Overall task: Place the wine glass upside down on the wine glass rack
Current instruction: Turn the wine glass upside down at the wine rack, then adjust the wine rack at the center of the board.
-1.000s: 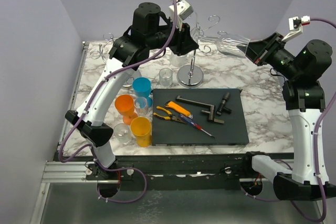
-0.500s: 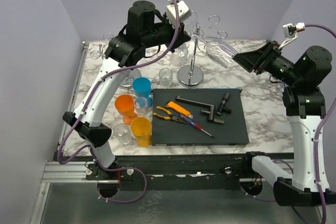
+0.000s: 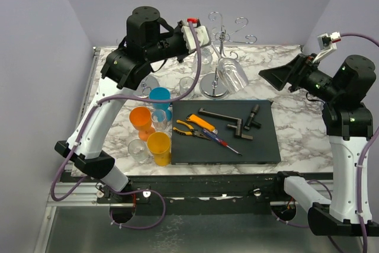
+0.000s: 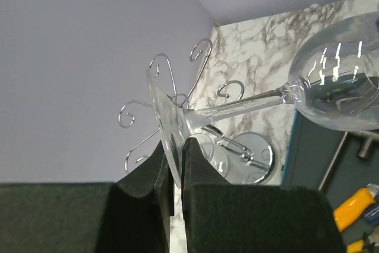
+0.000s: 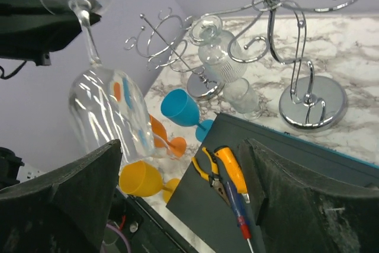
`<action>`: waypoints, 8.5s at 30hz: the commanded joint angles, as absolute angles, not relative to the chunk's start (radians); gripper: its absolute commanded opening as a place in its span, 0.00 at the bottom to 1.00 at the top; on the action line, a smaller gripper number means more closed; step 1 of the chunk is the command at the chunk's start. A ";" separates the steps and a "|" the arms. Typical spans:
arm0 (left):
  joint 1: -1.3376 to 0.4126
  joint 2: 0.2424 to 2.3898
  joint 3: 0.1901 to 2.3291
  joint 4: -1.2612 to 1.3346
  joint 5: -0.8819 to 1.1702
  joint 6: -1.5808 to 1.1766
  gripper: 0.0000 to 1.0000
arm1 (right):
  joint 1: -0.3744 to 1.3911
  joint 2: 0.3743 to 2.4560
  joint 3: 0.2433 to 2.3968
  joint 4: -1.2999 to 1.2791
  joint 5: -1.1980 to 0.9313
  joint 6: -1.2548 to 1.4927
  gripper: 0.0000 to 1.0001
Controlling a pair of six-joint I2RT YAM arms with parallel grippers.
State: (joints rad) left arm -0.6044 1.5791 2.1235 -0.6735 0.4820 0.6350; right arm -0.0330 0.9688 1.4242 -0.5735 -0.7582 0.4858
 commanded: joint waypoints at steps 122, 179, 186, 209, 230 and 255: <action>-0.772 1.212 1.736 -0.559 0.129 0.677 0.99 | 0.274 1.332 0.965 0.262 -0.367 0.116 0.01; -0.772 1.262 1.764 -0.553 0.133 0.689 0.99 | 0.275 1.286 0.811 0.401 -0.488 0.091 0.01; -0.772 1.259 1.758 -0.549 0.135 0.690 0.99 | 0.274 1.293 0.738 0.491 -0.450 0.168 0.03; -0.772 1.275 1.763 -0.549 0.135 0.638 0.99 | 0.275 1.266 0.746 0.318 -0.456 0.132 0.85; -0.772 1.413 1.911 -0.579 0.016 0.393 0.99 | 0.273 0.976 0.948 -0.123 -0.307 0.151 0.95; -0.761 1.917 2.419 -0.639 -0.093 0.024 0.81 | 0.253 1.492 1.801 -0.481 0.043 0.240 0.74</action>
State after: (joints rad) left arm -0.7658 1.8503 2.3215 -0.6315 -0.0574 0.0875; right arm 0.2668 1.4445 1.7454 -0.4240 0.0078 0.2173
